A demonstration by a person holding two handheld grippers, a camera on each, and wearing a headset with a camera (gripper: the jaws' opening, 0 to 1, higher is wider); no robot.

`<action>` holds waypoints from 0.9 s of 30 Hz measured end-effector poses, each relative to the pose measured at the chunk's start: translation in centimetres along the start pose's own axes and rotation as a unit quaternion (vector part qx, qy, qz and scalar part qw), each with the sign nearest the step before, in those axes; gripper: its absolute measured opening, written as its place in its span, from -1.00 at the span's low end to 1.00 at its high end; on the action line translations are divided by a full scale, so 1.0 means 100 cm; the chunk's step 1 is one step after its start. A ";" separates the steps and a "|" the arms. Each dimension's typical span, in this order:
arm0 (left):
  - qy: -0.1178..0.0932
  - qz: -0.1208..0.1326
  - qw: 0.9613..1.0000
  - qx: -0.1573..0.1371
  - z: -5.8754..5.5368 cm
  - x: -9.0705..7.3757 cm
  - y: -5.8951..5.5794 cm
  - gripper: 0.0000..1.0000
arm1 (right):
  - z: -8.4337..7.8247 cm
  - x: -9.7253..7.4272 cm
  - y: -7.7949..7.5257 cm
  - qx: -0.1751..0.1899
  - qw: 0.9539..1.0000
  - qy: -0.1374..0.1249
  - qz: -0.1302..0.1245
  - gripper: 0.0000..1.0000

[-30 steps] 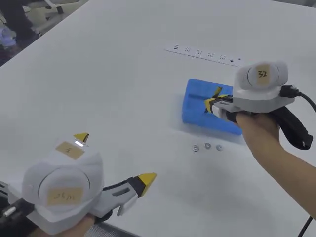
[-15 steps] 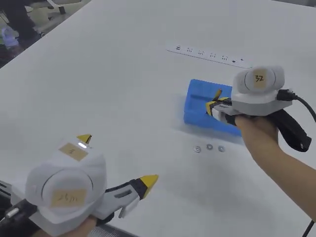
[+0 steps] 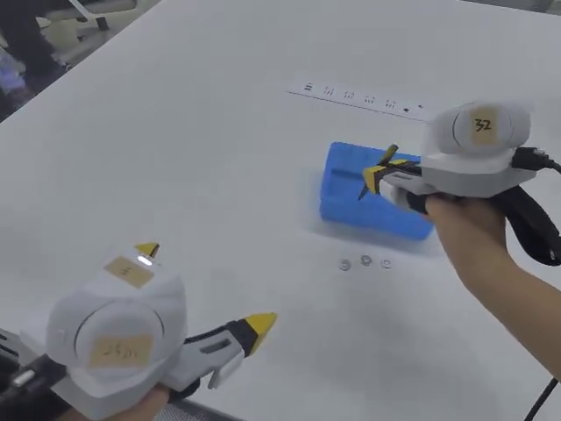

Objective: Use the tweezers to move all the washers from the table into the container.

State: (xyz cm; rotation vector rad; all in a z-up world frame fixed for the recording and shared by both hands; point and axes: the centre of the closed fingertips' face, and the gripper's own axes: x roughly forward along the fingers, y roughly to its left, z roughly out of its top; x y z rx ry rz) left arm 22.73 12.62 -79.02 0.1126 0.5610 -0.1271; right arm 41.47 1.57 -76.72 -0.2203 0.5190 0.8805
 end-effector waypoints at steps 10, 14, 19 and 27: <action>-0.005 0.001 1.000 -0.003 0.001 -0.001 0.001 0.84 | 0.013 -0.030 0.026 -0.001 0.999 -0.026 0.025 -0.93; -0.001 0.002 1.000 -0.001 0.000 0.000 0.001 0.84 | 0.006 -0.033 0.042 -0.014 0.999 -0.019 0.039 -0.93; 0.001 0.004 1.000 -0.001 -0.001 0.001 0.002 0.83 | -0.012 -0.029 0.051 -0.017 0.999 0.002 0.049 -0.93; 0.002 0.005 1.000 0.002 -0.001 0.001 0.003 0.83 | -0.044 -0.019 0.054 -0.019 0.998 0.040 0.049 -0.93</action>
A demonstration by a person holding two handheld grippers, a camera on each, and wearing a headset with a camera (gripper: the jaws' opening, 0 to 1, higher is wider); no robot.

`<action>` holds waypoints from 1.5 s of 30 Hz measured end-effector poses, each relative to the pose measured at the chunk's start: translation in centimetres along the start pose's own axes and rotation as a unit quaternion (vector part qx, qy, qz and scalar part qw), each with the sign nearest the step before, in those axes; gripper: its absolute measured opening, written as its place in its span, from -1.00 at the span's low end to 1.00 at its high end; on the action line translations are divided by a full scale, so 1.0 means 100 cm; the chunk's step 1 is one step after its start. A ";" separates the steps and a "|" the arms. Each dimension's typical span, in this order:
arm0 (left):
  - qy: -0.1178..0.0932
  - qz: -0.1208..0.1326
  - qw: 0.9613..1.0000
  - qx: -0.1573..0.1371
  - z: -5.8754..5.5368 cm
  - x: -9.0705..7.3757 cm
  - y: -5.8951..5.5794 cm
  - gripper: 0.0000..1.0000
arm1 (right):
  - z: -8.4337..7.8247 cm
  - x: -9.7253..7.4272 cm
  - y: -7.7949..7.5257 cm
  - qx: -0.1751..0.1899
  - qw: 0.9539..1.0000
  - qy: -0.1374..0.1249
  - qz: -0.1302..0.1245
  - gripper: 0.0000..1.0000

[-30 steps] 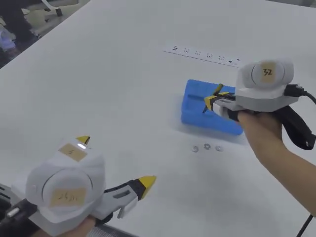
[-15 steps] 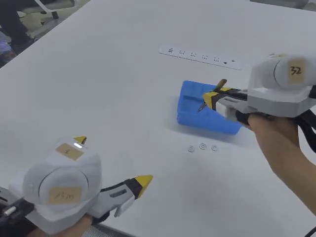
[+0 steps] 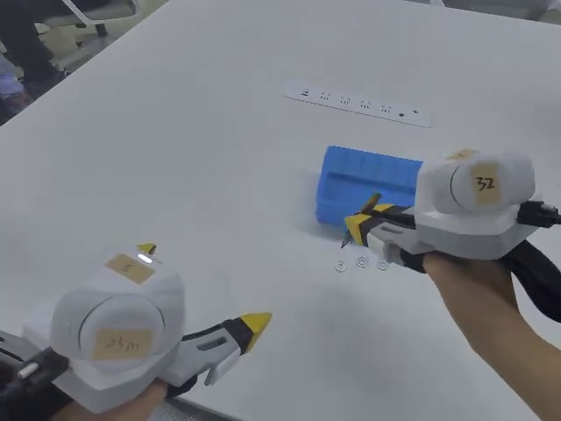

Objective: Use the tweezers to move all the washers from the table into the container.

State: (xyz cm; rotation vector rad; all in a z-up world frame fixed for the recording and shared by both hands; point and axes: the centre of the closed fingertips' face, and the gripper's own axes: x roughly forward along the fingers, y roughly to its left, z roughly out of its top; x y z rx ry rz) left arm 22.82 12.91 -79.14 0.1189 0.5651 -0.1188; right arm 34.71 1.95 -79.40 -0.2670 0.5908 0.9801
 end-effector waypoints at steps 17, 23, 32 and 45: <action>0.011 0.000 1.000 0.002 -0.006 0.002 0.001 0.83 | -0.020 0.014 -0.007 0.033 0.999 0.026 0.003 -0.92; 0.012 0.001 1.000 0.003 -0.007 0.003 0.001 0.83 | -0.021 0.013 -0.007 0.032 0.999 0.028 0.002 -0.92; 0.018 0.003 1.000 0.006 -0.008 0.004 0.000 0.83 | -0.025 0.011 -0.004 0.029 0.999 0.030 0.002 -0.92; 0.016 -0.001 1.000 0.005 -0.008 0.004 -0.001 0.83 | -0.027 0.012 -0.007 0.020 1.000 0.022 -0.009 -0.94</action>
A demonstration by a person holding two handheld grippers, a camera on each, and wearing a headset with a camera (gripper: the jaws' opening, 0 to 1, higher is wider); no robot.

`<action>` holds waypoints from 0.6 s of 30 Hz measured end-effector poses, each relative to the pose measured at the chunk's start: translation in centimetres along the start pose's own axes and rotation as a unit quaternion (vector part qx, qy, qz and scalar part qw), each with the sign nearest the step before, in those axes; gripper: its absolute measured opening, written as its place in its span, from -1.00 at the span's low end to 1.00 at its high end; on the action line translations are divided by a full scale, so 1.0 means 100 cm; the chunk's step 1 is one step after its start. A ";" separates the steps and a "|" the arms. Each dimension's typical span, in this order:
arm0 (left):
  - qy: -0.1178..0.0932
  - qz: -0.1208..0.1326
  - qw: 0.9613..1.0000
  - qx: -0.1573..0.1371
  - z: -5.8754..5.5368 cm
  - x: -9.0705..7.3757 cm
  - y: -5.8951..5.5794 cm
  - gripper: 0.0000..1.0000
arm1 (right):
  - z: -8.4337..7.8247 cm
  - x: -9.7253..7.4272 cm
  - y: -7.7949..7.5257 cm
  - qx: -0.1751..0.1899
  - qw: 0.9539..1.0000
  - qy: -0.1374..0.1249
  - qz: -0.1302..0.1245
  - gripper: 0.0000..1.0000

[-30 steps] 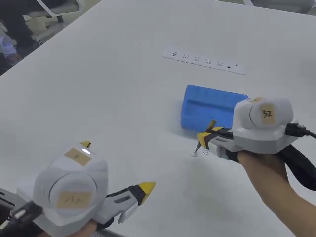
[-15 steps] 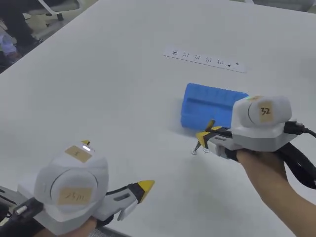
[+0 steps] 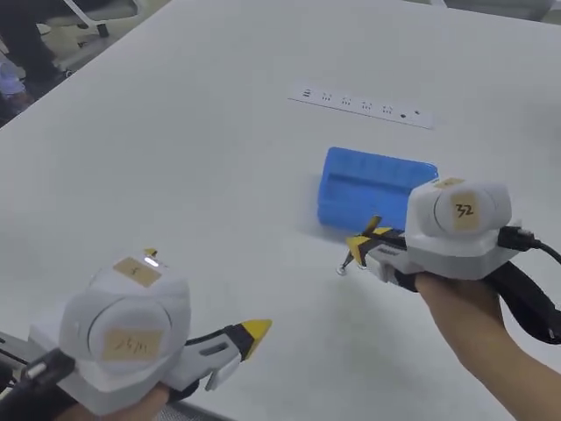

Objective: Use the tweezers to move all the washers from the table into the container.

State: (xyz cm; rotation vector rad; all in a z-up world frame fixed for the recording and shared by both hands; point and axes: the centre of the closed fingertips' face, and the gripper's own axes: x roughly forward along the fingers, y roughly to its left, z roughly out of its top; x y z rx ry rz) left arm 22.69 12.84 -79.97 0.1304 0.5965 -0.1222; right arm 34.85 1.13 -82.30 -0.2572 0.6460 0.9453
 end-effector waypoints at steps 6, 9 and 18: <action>0.002 0.000 1.000 -0.001 -0.001 0.000 0.001 0.83 | 0.001 0.000 0.001 0.001 1.000 0.011 0.000 -0.94; 0.001 0.002 1.000 0.001 0.000 0.000 0.001 0.83 | 0.012 -0.005 -0.003 0.011 1.000 -0.004 0.000 -0.94; 0.001 -0.009 1.000 0.000 0.001 -0.001 -0.004 0.83 | 0.064 -0.032 -0.017 0.023 0.997 -0.069 -0.016 -0.94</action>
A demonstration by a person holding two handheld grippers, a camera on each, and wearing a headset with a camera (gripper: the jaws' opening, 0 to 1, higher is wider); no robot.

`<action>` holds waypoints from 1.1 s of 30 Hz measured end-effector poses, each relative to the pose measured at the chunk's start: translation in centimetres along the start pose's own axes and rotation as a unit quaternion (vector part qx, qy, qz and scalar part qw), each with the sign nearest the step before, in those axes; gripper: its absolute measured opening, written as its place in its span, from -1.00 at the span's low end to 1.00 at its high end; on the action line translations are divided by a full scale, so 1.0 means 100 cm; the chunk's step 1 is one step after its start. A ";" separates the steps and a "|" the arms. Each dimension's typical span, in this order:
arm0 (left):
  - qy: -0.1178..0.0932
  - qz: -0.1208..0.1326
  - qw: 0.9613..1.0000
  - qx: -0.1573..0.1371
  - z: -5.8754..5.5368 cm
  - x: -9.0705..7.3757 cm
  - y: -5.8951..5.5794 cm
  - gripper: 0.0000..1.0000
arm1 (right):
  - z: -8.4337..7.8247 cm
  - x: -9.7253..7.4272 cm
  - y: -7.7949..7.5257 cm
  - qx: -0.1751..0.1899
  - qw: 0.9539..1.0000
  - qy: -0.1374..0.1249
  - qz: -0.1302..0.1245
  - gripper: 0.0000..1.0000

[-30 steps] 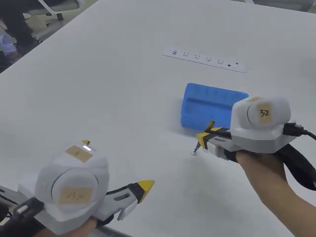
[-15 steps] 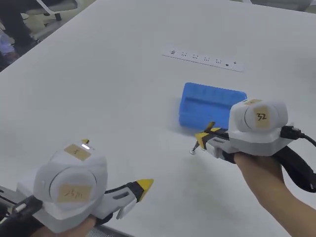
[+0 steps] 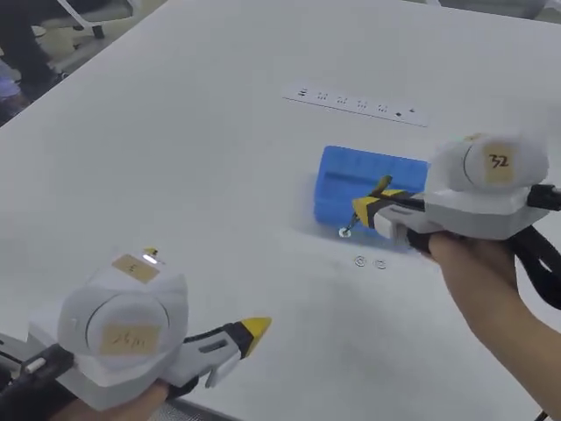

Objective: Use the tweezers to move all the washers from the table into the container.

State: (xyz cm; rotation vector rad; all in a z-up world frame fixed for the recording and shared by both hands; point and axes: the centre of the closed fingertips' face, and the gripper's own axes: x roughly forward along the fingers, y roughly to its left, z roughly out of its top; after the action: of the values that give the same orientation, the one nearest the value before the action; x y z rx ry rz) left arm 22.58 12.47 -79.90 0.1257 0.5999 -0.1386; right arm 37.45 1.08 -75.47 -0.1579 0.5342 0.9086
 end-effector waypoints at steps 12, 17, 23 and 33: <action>0.002 0.004 1.000 -0.001 -0.001 -0.001 0.002 0.82 | 0.037 0.000 -0.009 -0.007 0.999 -0.036 -0.010 -0.94; 0.002 0.004 1.000 -0.001 -0.001 -0.001 0.002 0.82 | 0.034 0.009 -0.017 -0.016 0.999 -0.029 -0.020 -0.94; 0.005 0.003 1.000 0.000 -0.002 0.000 0.001 0.82 | 0.020 0.031 -0.037 -0.022 0.999 -0.010 -0.038 -0.94; -0.004 0.019 1.000 -0.015 0.000 -0.001 0.010 0.79 | -0.004 0.044 -0.043 -0.026 0.998 0.019 -0.054 -0.94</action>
State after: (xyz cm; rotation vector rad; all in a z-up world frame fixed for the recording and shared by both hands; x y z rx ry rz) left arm 22.72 13.48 -79.76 0.1068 0.5901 -0.0932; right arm 42.91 1.41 -78.40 -0.2485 0.5329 0.8165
